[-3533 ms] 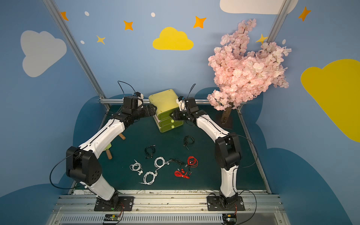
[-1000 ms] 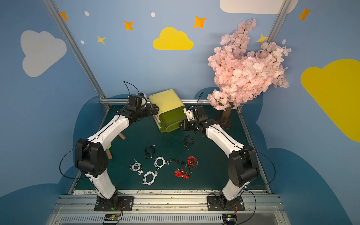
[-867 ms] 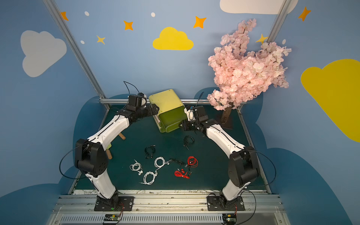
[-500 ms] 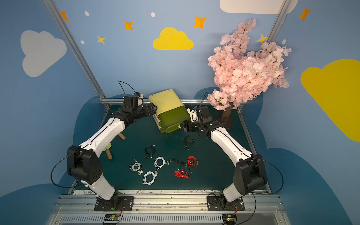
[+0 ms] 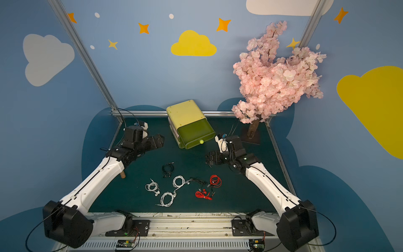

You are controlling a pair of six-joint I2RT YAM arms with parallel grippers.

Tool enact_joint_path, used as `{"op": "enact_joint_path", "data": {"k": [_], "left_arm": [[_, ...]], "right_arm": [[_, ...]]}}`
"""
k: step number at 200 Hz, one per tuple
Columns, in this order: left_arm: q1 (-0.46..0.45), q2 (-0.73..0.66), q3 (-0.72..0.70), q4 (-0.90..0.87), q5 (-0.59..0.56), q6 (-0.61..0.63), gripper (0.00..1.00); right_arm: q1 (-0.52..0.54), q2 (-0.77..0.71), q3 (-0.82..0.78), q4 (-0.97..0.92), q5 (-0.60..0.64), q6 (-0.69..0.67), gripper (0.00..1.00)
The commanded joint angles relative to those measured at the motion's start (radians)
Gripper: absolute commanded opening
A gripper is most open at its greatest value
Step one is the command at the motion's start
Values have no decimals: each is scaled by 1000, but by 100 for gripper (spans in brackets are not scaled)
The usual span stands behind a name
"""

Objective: Place the wired earphones into the drawer by color
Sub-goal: Open the drawer in the storage box, then pick up the wired earphones from the center of the board.

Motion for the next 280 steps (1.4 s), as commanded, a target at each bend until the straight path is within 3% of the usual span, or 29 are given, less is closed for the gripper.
{"op": "enact_joint_path", "data": {"k": [1,53,93,187,255,280], "left_arm": [[-13,-54,-68,-92,-43,3,100],[-86,4,-134,-217,-140,6,100],[-130,129,-135,-222,-135,-24,99],[-166,356,-114,-145,-196,-65,81],[-162,399,-118,-84,-223,-81,73],[-155,415,-114,-84,-225,-80,66]], "right_arm": [[8,-53,-71,30,29,1,98],[14,-94,-193,140,58,6,98],[17,-58,-208,164,78,29,98],[19,-95,-233,174,76,21,98],[18,-120,-240,163,88,17,98],[17,-125,-240,162,89,17,98]]}}
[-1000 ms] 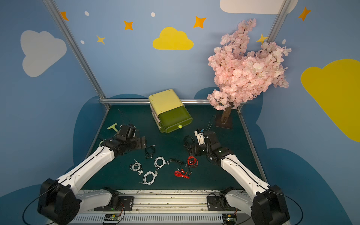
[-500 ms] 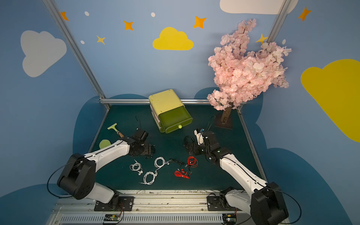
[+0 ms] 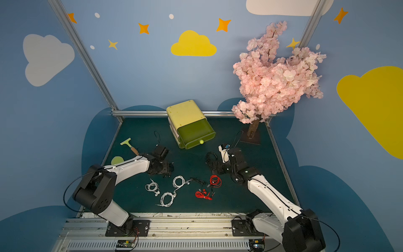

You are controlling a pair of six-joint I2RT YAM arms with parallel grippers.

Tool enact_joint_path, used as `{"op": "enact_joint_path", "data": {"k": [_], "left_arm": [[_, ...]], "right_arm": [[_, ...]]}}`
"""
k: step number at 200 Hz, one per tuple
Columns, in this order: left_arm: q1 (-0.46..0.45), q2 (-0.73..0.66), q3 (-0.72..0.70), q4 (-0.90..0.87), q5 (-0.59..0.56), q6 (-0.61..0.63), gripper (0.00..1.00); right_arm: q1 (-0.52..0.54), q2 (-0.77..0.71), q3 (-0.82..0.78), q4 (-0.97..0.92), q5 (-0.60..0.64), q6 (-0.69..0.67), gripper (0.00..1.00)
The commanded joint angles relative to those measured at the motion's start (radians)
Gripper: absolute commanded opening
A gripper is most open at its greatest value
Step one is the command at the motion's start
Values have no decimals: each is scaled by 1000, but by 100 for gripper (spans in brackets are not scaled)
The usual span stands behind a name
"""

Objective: Place the wired earphones into the drawer by color
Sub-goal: Pick up the wired earphones from the center of the board.

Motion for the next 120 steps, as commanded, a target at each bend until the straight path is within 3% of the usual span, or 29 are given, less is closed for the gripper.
{"op": "enact_joint_path", "data": {"k": [1,61,120], "left_arm": [[9,19,17,9,-17,-8,65],[11,23,3,23,1,-9,43],[10,45,-3,33,20,-12,43]], "right_arm": [[3,-27,-10,2,10,-8,98],[4,-31,-10,0,8,-1,98],[3,-43,-10,-3,13,1,98]]}}
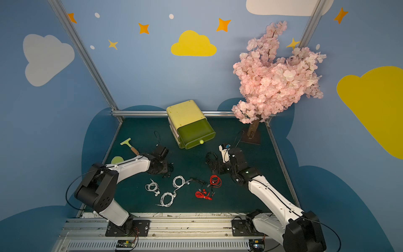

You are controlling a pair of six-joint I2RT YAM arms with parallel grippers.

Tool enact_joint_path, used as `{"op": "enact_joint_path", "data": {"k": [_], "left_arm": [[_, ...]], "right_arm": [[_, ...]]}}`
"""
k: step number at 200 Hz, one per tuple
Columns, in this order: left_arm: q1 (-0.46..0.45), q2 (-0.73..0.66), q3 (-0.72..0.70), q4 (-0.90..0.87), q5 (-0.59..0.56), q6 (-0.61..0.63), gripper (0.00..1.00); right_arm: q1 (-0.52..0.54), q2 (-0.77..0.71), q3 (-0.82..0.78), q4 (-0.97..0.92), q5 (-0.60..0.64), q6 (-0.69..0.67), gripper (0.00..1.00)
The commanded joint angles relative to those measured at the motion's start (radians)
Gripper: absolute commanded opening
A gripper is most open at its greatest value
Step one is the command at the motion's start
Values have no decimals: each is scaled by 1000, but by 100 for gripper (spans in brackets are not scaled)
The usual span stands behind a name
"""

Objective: Place the wired earphones into the drawer by color
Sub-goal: Pick up the wired earphones from the center of the board.

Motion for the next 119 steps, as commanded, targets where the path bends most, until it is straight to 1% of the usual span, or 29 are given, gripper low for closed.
{"op": "enact_joint_path", "data": {"k": [1,31,44,57,101,115,119], "left_arm": [[4,21,-3,7,15,-4,43],[4,34,-3,10,21,-8,41],[4,33,-4,12,21,-8,36],[4,33,-5,10,22,-8,33],[4,22,-17,12,12,-24,18],[3,7,-19,12,4,-23,16],[4,3,-20,9,2,-21,14]], "right_arm": [[3,-22,-10,-2,10,0,98],[3,-16,-10,-3,5,4,98],[4,-16,-10,-1,5,5,98],[4,-18,-9,-3,5,4,98],[4,-25,-10,-4,4,5,98],[4,-29,-10,-3,5,5,98],[4,-30,-33,-4,6,4,98]]}}
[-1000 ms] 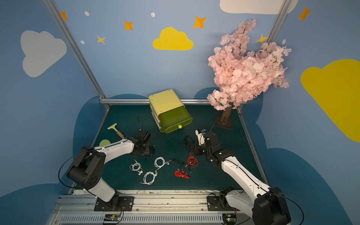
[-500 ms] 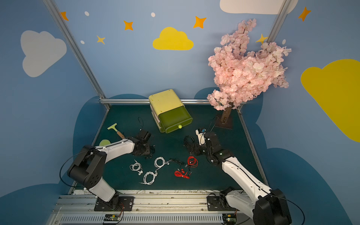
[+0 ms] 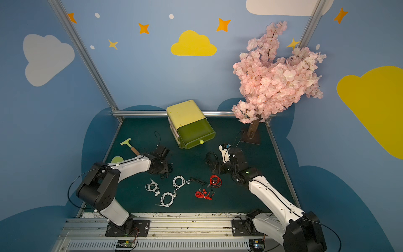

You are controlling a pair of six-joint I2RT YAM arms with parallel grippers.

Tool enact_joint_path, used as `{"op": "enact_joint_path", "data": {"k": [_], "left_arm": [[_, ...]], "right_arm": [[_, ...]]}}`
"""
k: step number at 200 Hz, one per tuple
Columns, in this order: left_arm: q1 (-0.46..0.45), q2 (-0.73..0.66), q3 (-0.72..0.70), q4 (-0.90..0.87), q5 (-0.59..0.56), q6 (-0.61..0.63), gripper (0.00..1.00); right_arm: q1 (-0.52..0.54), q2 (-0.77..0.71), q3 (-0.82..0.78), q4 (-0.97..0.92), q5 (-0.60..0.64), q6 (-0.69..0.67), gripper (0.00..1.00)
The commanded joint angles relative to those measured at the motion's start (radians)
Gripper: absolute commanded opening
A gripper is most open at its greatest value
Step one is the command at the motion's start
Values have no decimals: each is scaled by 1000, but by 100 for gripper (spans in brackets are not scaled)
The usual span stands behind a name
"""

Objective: Place the wired earphones into the drawer by color
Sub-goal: Pick up the wired earphones from the center of the board, then place the wired earphones in the drawer.

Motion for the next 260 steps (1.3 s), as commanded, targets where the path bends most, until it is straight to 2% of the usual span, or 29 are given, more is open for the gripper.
{"op": "enact_joint_path", "data": {"k": [1,13,116,175,207,260], "left_arm": [[4,-13,-18,-8,-7,-7,14],[4,-30,-14,-22,-27,-12,9],[8,-303,37,-104,-53,24,3],[7,-488,121,-1,82,133,3],[5,-455,247,31,137,174,3],[-17,-246,479,103,215,203,3]], "right_arm": [[4,-25,-34,-3,6,3,98],[4,-28,-37,-3,5,4,98],[4,-48,-34,-3,14,-2,98],[4,-74,-59,36,5,14,98],[4,-80,-60,39,0,21,98],[5,-83,-66,40,8,21,98]]}}
